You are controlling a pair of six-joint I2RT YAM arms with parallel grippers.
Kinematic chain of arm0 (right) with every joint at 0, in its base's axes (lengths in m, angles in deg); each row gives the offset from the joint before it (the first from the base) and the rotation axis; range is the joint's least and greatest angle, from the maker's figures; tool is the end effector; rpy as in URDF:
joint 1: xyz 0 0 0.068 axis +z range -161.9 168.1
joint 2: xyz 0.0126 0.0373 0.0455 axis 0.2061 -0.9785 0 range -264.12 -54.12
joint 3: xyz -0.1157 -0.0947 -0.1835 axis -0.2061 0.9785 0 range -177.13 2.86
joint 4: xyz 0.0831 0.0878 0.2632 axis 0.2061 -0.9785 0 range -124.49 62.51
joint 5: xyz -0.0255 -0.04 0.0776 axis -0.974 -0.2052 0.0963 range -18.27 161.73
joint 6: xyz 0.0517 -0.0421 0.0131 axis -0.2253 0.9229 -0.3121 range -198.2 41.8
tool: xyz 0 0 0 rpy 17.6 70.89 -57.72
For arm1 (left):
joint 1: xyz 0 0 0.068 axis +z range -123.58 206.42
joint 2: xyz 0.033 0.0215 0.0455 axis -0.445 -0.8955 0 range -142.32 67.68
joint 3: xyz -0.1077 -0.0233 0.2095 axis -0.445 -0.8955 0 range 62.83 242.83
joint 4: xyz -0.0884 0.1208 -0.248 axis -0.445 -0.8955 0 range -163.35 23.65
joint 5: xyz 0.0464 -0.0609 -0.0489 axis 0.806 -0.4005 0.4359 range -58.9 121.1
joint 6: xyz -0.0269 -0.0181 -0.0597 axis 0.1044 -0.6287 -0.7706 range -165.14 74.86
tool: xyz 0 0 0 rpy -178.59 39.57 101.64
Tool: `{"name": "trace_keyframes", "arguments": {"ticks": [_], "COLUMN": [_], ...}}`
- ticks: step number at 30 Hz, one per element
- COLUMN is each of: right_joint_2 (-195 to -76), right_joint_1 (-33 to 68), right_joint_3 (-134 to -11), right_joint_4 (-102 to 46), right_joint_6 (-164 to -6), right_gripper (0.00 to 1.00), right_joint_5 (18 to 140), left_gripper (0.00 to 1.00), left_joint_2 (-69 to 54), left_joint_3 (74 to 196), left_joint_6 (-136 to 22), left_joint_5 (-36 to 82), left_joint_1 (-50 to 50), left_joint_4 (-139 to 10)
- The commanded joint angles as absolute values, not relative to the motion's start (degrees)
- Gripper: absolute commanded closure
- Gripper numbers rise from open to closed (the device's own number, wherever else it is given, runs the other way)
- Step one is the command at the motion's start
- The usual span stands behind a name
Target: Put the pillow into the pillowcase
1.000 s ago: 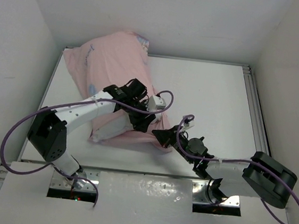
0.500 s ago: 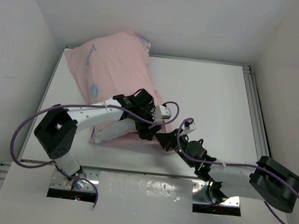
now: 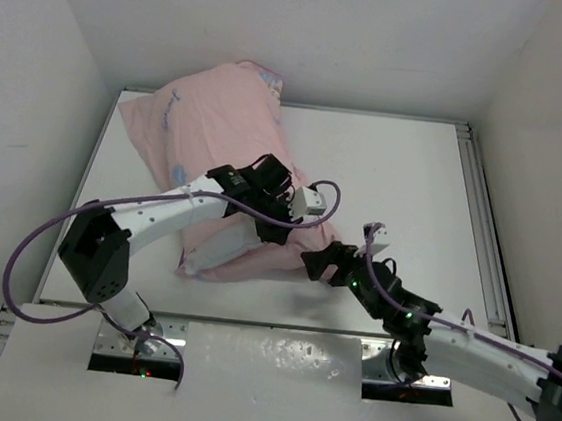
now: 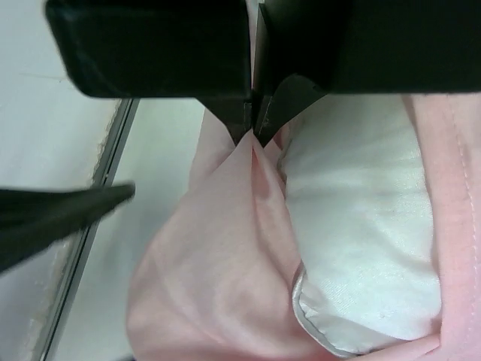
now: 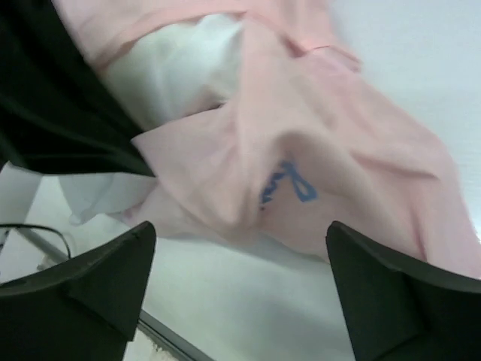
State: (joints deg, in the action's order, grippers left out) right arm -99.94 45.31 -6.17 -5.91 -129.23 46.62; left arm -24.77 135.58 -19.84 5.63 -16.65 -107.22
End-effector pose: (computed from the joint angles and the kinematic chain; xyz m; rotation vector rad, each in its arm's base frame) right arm 0.1481 0.1870 0.1271 0.2189 1.9004 0.9220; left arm 0.2537 -0.2692 0.1963 1.6011 2.0803 -0.6915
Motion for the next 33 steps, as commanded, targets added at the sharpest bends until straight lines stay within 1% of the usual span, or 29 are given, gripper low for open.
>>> {"name": "trace_keyframes", "arguments": {"ticks": [1, 2, 4, 6, 8, 11, 12, 13, 14, 15, 16, 17, 18, 19, 20, 23, 24, 27, 31, 33], "right_joint_2": [-93.1, -91.5, -86.9, -83.8, -82.9, -86.5, -90.4, -92.3, -94.5, -96.4, -99.9, -101.3, -102.7, -106.0, -107.8, -114.8, -116.4, -122.7, -128.3, -129.6], "right_joint_1": [45.7, 45.6, 45.7, 45.5, 45.5, 45.3, 45.4, 45.4, 45.3, 45.2, 45.0, 44.8, 44.5, 43.7, 41.1, 35.5, 34.5, 32.3, 30.7, 29.4], "right_joint_3": [-17.2, -18.7, -22.3, -25.2, -26.8, -32.3, -35.9, -37.9, -39.4, -42.6, -44.1, -46.2, -47.4, -48.6, -51.2, -55.3, -55.6, -55.9, -54.6, -53.0], "right_joint_4": [-39.2, -43.3, -52.5, -56.4, -58.9, -60.0, -60.4, -60.4, -60.2, -59.5, -58.9, -57.8, -55.0, -54.0, -53.3, -51.8, -50.0, -46.8, -43.1, -37.9], "right_joint_6": [-128.4, -128.4, -128.7, -128.2, -124.9, -117.7, -113.9, -111.9, -110.5, -108.5, -107.5, -106.3, -103.7, -103.3, -103.2, -105.0, -104.9, -104.7, -106.6, -109.0], "right_gripper": [0.05, 0.01, 0.01, 0.01, 0.01, 0.01, 0.15, 0.26, 0.4, 0.73, 0.86, 0.93, 0.98, 0.99, 1.0, 1.0, 1.0, 1.0, 1.0, 1.0], "right_joint_5": [38.8, 37.5, 35.2, 34.3, 32.8, 31.4, 31.4, 31.7, 31.5, 31.4, 31.6, 33.9, 36.4, 39.8, 47.0, 57.6, 64.4, 73.1, 78.0, 80.9], "left_gripper": [1.0, 1.0, 1.0, 1.0, 1.0, 1.0, 1.0, 1.0, 1.0, 1.0, 1.0, 1.0, 1.0, 1.0, 1.0, 1.0, 1.0, 1.0, 1.0, 1.0], "left_joint_2": [-18.4, -17.8, -16.8, -16.0, -15.5, -15.3, -15.2, -15.1, -14.4, -14.2, -14.0, -13.4, -13.1, -12.7, -11.9, -9.6, -9.1, -6.9, -6.0, -5.8], "left_joint_3": [137.4, 137.0, 136.7, 136.8, 136.8, 138.8, 139.4, 140.0, 140.0, 140.0, 139.7, 139.5, 139.1, 138.6, 137.8, 136.4, 135.9, 133.5, 132.6, 131.9], "left_joint_6": [-18.5, -17.7, -17.4, -17.3, -17.6, -17.2, -16.8, -16.5, -15.9, -15.6, -14.8, -14.7, -14.6, -13.9, -13.6, -13.0, -13.1, -14.4, -14.6, -14.2], "left_joint_5": [9.1, 9.8, 11.8, 12.6, 13.3, 13.1, 13.1, 13.1, 13.4, 14.0, 14.2, 14.5, 15.0, 15.1, 15.1, 15.6, 15.9, 17.0, 17.5, 17.4], "left_joint_1": [-18.5, -19.1, -19.5, -20.0, -20.2, -20.9, -20.9, -20.9, -21.0, -21.0, -21.0, -21.0, -21.0, -21.0, -21.0, -20.6, -20.4, -20.2, -20.2, -20.3], "left_joint_4": [-109.9, -110.3, -111.4, -112.0, -111.7, -113.0, -113.7, -113.9, -113.9, -113.8, -113.9, -113.9, -113.8, -113.9, -113.9, -113.9, -113.5, -112.0, -112.2, -112.3]}}
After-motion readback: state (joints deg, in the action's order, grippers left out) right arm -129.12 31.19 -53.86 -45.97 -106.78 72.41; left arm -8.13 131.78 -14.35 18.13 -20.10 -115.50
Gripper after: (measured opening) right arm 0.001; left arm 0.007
